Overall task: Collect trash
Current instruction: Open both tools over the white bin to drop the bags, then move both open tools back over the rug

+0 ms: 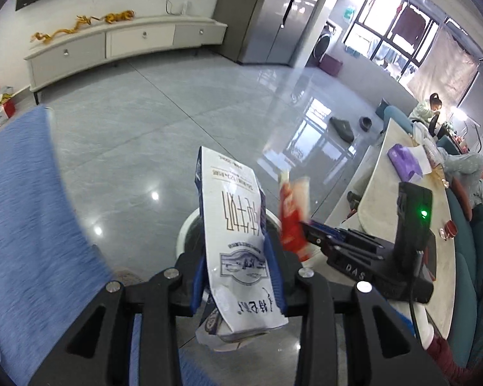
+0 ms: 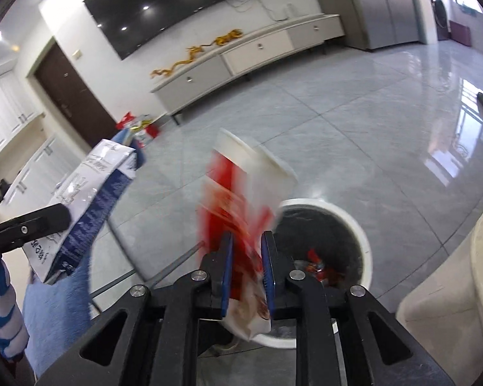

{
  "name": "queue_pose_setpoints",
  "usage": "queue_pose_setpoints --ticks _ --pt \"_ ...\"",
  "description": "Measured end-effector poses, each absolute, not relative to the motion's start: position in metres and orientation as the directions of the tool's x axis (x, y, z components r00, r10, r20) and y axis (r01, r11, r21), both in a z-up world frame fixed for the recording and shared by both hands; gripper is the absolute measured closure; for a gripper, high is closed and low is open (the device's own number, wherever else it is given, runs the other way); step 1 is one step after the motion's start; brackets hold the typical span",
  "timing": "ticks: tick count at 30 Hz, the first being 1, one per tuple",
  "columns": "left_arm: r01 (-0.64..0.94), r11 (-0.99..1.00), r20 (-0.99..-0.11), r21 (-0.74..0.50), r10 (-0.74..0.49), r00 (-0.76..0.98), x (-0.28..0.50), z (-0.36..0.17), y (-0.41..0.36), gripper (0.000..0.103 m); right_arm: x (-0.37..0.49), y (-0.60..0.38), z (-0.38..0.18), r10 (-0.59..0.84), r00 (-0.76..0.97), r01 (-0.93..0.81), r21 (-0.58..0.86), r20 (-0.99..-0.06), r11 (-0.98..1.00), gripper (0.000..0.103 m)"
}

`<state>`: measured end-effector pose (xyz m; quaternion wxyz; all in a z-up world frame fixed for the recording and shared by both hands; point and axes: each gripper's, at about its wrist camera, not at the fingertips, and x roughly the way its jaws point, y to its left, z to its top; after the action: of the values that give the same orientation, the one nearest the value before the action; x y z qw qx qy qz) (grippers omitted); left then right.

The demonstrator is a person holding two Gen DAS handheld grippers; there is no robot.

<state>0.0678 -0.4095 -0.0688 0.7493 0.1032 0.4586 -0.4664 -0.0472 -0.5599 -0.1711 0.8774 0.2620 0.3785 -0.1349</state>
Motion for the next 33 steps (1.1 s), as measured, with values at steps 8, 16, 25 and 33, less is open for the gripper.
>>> queue_pose_setpoints --ticks 8,16,25,33 --pt "0.765 0.544 -0.785 -0.346 -0.614 0.082 0.078 -0.087 -0.441 0.053 -0.061 -0.578 -0.17 -0.12 0.655 0.503 0.311 -0.746 0.807 0.055" --pt "0.764 0.572 -0.767 -0.298 -0.62 0.165 0.064 -0.067 -0.411 0.053 -0.073 -0.571 -0.154 -0.147 0.658 0.508 0.292 -0.738 0.811 0.055" --pt "0.715 0.662 -0.72 -0.225 -0.608 0.336 0.06 -0.033 -0.328 0.053 -0.073 -0.528 -0.114 -0.134 0.715 0.431 0.281 -0.686 0.858 0.055" --pt "0.631 0.758 -0.676 -0.167 -0.554 0.487 0.061 0.0 -0.226 0.051 -0.067 -0.479 -0.064 -0.105 0.787 0.327 0.268 -0.608 0.906 0.049"
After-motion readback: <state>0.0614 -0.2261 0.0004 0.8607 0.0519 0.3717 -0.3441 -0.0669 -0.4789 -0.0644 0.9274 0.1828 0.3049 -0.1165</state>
